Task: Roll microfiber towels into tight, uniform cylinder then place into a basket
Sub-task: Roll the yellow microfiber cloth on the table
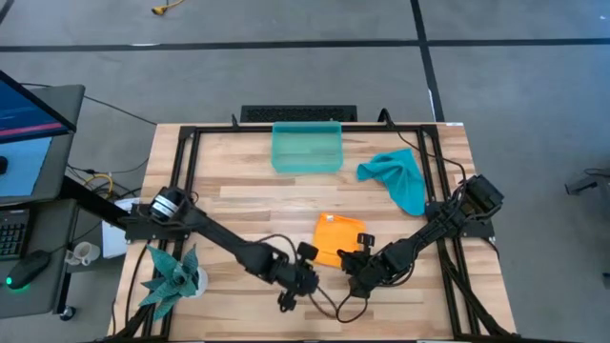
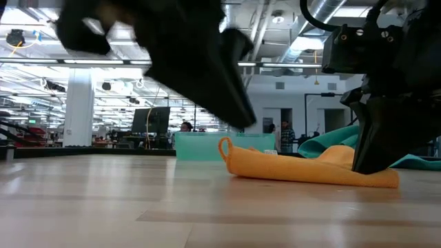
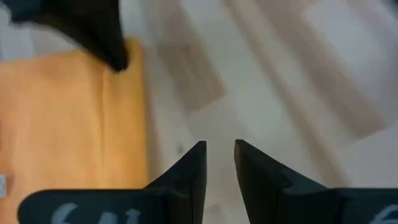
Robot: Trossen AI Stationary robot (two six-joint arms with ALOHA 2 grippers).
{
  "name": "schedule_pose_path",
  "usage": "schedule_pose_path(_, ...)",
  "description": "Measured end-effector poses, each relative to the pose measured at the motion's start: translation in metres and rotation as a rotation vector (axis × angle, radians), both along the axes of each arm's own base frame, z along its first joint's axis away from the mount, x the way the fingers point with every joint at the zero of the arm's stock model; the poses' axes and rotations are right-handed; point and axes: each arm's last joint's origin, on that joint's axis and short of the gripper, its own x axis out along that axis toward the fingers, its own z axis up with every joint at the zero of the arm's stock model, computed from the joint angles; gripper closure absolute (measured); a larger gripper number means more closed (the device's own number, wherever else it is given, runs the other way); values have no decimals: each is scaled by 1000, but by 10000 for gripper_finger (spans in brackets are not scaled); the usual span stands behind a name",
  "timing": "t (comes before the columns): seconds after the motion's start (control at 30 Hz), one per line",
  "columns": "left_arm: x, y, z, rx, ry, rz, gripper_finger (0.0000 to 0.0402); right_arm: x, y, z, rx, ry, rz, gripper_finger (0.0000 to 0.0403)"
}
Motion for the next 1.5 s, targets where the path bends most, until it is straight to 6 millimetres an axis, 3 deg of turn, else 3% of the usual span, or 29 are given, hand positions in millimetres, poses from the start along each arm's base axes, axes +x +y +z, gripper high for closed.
schedule_pose_path(0.27, 11, 42, -21, -106, -63, 121, 325, 0, 0, 0, 0, 0, 0, 354)
schedule_pose_path(0.67, 4, 74, -44, -221, -22, 288, 325, 0, 0, 0, 1, -1, 2, 354)
schedule_pose_path(1.07, 0, 87, -51, -488, 87, 472, 325, 0, 1, 0, 21, 12, 10, 345)
schedule_pose_path(1.3, -2, 85, -52, -659, 182, 548, 325, 0, 2, 0, 24, 7, 25, 300)
schedule_pose_path(1.5, -3, 82, -53, -701, 210, 576, 325, 2, 4, 0, 10, 2, 102, 260)
